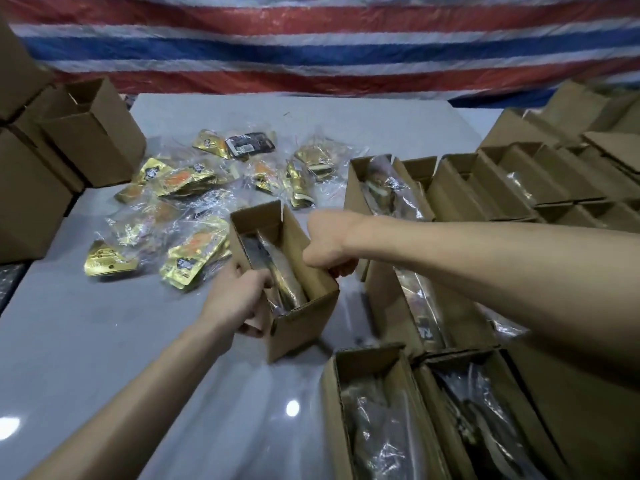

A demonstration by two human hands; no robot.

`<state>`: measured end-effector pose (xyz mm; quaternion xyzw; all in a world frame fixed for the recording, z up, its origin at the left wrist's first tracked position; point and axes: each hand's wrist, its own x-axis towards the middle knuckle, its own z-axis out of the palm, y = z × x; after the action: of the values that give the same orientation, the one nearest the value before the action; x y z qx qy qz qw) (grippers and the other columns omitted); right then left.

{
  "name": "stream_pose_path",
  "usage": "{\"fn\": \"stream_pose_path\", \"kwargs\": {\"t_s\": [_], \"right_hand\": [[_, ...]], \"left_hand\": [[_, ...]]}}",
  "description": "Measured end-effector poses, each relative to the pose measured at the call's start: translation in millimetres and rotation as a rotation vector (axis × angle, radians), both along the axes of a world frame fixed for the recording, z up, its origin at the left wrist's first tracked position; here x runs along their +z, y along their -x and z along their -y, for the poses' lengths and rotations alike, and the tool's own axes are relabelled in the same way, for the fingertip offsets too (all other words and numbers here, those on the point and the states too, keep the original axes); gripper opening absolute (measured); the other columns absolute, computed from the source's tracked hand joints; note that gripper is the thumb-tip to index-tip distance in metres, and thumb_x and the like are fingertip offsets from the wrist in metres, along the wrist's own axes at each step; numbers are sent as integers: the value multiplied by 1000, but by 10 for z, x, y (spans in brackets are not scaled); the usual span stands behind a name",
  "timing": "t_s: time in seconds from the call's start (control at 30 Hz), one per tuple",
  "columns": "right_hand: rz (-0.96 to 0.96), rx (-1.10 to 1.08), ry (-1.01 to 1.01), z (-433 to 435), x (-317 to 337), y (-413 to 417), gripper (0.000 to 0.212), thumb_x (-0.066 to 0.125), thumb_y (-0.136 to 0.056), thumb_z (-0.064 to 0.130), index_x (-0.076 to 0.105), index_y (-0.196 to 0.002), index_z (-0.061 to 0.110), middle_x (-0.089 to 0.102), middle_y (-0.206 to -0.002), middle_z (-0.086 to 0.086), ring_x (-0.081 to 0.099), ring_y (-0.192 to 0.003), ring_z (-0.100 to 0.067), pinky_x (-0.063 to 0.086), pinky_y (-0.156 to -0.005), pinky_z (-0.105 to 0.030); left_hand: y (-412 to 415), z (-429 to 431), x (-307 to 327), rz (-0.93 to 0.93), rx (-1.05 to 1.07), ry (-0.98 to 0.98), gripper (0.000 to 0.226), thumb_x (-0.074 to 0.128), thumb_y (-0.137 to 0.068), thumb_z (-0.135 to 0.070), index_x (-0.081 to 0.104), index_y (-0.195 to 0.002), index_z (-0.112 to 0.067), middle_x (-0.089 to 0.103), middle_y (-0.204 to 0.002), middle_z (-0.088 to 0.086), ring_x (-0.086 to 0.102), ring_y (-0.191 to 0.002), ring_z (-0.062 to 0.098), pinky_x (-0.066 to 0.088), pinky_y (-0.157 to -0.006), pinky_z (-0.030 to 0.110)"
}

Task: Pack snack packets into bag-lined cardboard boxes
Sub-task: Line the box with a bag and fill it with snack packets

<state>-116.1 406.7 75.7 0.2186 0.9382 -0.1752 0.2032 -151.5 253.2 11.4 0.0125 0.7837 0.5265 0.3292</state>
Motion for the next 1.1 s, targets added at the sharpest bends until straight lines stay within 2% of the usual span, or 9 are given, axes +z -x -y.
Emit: {"fn": "stream_pose_path", "kwargs": {"t_s": [0.1, 0.23, 0.33, 0.5, 0.57, 0.8, 0.9, 1.03, 1.1], "right_hand": [[-14, -57, 19, -135, 20, -74, 24, 49, -83, 0, 58, -61, -1, 53, -32, -4, 57, -30, -19, 45, -35, -22], [-34, -63, -79, -276, 21, -173, 19, 58, -81, 6, 55, -63, 3, 54, -35, -2, 48, -21, -11, 35, -30, -15], [-8, -59, -147, -359, 14, -216, 16, 61, -80, 9, 57, -65, 4, 58, -51, -7, 49, -23, -11, 35, -32, -14], [93, -39, -148, -399, 77, -215, 14, 61, -88, 9, 60, -83, -3, 68, -66, -17, 63, -36, -26, 50, -37, -28], [118, -13, -190, -385, 108, -226, 14, 60, -90, 11, 60, -90, -3, 69, -73, -19, 63, -36, -26, 50, -37, -28], [221, 24, -256, -423, 137, -343, 13, 58, -87, 6, 57, -77, -2, 66, -67, -17, 68, -48, -29, 55, -42, -29], [248, 24, -256, -443, 120, -350, 9, 54, -85, 2, 57, -77, -3, 66, -68, -18, 66, -46, -28, 56, -45, -30], [308, 83, -301, -442, 86, -318, 11, 54, -84, 6, 63, -79, 2, 69, -69, -13, 60, -41, -21, 50, -38, -23], [330, 126, -360, -440, 88, -292, 7, 58, -83, 10, 62, -77, 9, 66, -65, -7, 55, -35, -15, 39, -32, -16]], "left_hand": [[53, -85, 73, -8, -108, 51, 18, 56, -87, -13, 59, -104, -13, 58, -86, 11, 54, -71, 30, 60, -61, 50], [-3, -205, 101, 25, -186, 39, 25, 56, -86, -14, 61, -110, -9, 58, -91, 13, 55, -74, 31, 59, -70, 55], [-105, -293, 97, 48, -203, 9, 24, 58, -84, -14, 64, -107, -16, 61, -88, 9, 57, -68, 29, 59, -65, 48], [-256, -413, 60, 106, -218, -53, 22, 62, -81, -16, 62, -98, -31, 65, -87, 0, 61, -71, 28, 60, -63, 52], [-308, -435, 41, 125, -227, -71, 23, 63, -80, -17, 59, -91, -37, 65, -87, -3, 62, -76, 28, 60, -64, 52], [-456, -442, -5, 141, -237, -111, 28, 62, -82, -15, 49, -85, -39, 65, -58, -20, 62, -65, 15, 61, -61, 46], [-488, -426, -19, 132, -244, -138, 28, 60, -83, -13, 50, -84, -39, 61, -55, -30, 62, -47, 1, 58, -58, 38], [-519, -419, -49, 134, -268, -138, 31, 61, -84, -15, 49, -84, -43, 66, -65, -26, 64, -70, 11, 58, -50, 31], [-505, -425, -51, 130, -288, -140, 30, 61, -84, -17, 48, -83, -45, 65, -68, -26, 65, -66, 8, 57, -48, 29]]}}
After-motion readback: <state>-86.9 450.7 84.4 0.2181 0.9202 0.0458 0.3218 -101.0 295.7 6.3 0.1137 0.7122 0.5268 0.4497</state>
